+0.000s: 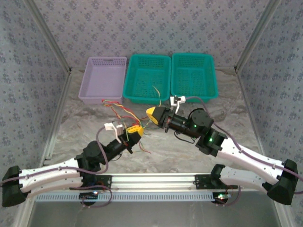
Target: Untangle the cables
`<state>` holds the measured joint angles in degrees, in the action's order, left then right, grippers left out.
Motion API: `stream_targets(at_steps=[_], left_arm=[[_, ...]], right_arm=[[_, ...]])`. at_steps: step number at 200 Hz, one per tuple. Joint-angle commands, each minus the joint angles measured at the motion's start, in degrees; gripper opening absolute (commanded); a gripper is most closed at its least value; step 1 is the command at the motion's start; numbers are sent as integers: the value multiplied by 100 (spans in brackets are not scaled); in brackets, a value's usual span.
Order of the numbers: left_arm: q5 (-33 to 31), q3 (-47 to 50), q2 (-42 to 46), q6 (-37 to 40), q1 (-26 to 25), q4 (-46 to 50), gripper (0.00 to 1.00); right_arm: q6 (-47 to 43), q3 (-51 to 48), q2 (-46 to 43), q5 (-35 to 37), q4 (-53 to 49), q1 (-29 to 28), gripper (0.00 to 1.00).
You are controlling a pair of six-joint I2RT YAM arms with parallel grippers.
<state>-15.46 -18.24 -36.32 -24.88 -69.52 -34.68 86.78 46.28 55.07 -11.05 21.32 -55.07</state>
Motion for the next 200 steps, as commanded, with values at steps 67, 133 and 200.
stream_targets(at_steps=[67, 133, 200], left_arm=[[65, -101, 532, -6, -31, 911, 0], [260, -9, 1351, -353, -27, 2107, 0], [94, -2, 2404, -512, -27, 3259, 0]], right_arm=[[-495, 65, -832, 457, -1131, 523, 0], [-434, -22, -1299, -245, -2067, 2321, 0], [-777, -86, -1322, -938, -2910, 3916, 0]])
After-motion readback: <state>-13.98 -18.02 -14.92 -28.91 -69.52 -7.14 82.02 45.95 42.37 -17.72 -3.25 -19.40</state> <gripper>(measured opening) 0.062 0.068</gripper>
